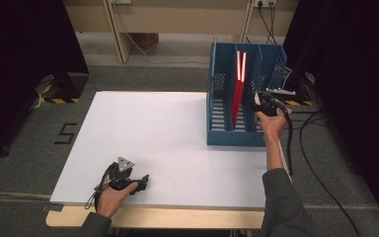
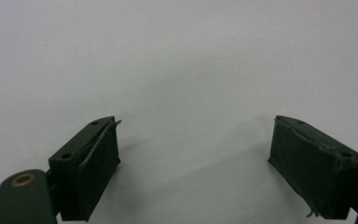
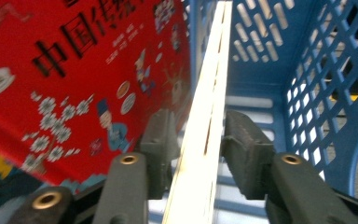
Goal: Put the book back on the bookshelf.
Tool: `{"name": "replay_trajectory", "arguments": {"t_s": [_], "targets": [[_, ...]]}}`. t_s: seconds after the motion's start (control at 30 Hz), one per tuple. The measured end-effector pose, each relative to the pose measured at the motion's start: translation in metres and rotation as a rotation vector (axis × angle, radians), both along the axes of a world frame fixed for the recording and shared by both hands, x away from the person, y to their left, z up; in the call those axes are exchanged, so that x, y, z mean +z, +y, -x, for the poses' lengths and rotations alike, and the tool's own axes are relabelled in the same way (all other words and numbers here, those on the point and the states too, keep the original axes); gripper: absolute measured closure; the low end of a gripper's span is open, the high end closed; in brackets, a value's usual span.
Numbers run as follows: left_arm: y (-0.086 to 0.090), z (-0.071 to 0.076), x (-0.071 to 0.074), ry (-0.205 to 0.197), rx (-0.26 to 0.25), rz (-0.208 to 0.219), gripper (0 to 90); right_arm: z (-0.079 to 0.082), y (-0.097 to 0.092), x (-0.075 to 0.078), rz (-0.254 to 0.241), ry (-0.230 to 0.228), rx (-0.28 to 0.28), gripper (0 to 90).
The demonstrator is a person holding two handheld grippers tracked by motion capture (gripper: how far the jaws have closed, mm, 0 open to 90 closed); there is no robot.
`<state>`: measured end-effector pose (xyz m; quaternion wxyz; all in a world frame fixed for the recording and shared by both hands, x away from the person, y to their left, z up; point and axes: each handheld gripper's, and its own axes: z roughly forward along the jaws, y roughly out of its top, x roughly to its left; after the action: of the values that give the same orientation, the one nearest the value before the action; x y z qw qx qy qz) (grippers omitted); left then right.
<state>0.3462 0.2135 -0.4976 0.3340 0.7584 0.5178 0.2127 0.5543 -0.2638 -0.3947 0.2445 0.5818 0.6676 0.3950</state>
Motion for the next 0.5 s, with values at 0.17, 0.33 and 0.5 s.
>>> {"name": "replay_trajectory", "arguments": {"t_s": [0.17,0.33,0.5], "targets": [[0.0,0.0,0.0,0.0,0.002,0.0,14.8,0.008,-0.006,0.003,-0.05,-0.03,0.017,57.6],[0.001,0.0,0.0,0.0,0.005,0.001,14.8,0.018,-0.007,0.011,-0.069,-0.055,0.044,53.2],[0.002,0.0,0.0,-0.002,0.008,0.001,14.8,0.028,-0.009,0.013,-0.068,-0.07,0.059,49.2]]}}
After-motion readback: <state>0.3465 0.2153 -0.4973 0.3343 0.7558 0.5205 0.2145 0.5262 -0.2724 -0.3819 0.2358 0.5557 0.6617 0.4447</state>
